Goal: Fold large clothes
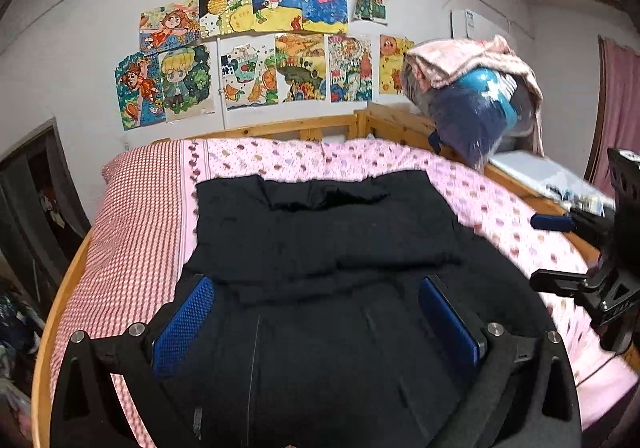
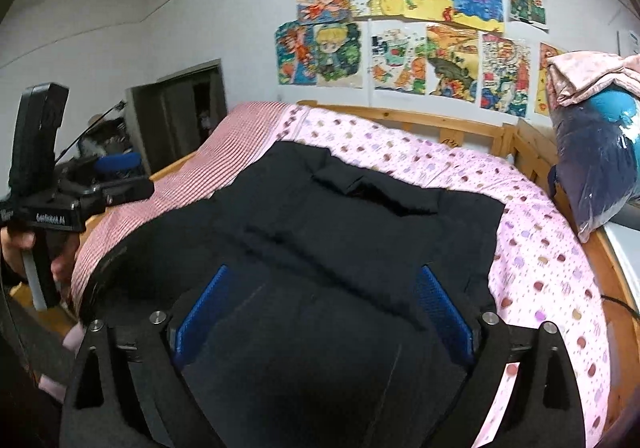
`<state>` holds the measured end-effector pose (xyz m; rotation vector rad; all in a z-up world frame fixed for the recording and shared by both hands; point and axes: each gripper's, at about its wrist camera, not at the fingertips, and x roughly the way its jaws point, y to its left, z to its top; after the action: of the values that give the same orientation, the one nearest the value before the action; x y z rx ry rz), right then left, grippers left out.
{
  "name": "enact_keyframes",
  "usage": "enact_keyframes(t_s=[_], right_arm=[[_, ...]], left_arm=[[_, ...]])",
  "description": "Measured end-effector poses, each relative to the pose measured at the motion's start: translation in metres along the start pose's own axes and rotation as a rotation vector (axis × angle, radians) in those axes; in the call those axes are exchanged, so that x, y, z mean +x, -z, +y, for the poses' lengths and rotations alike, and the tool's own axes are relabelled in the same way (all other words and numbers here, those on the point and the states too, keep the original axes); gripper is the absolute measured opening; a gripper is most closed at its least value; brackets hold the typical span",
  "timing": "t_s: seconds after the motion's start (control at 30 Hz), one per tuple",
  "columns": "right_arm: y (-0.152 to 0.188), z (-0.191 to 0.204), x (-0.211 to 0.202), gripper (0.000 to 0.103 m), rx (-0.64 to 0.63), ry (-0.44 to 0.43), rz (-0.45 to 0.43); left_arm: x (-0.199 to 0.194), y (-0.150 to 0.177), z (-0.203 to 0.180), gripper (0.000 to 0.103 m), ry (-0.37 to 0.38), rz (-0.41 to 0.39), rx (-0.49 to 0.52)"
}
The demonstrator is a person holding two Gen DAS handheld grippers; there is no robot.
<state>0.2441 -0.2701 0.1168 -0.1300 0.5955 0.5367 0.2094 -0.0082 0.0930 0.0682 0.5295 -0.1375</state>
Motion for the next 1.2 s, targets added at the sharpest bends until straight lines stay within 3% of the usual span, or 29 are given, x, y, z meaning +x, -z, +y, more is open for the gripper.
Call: enact_keyframes(t_s=[0.23,0.47,0.83,1.2], right_arm=[[0.050,0.032,-0.018,0.099,-0.147,-0.073,0.082],[0.100,0.063,-0.024,0.099,-0.286,-0.129,0.198],[0.152,0.071,-0.048,0.099,-0.333,-0.104,0.295],[0.188,0.077,-0.038,0.099,-0.373,-0.116,0.341]], left_arm=[[-0.022,0.055,-0.004,0.103,0.049,0.101,0.065],[-0.049,0.100,-0.012,0.103,0.044,0.099,0.157],[-0.073,0.153,-0.032,0.103,0.040,0.094,0.234],[-0.047,0.195,-0.049,0.103,-0.003,0.223,0.378]])
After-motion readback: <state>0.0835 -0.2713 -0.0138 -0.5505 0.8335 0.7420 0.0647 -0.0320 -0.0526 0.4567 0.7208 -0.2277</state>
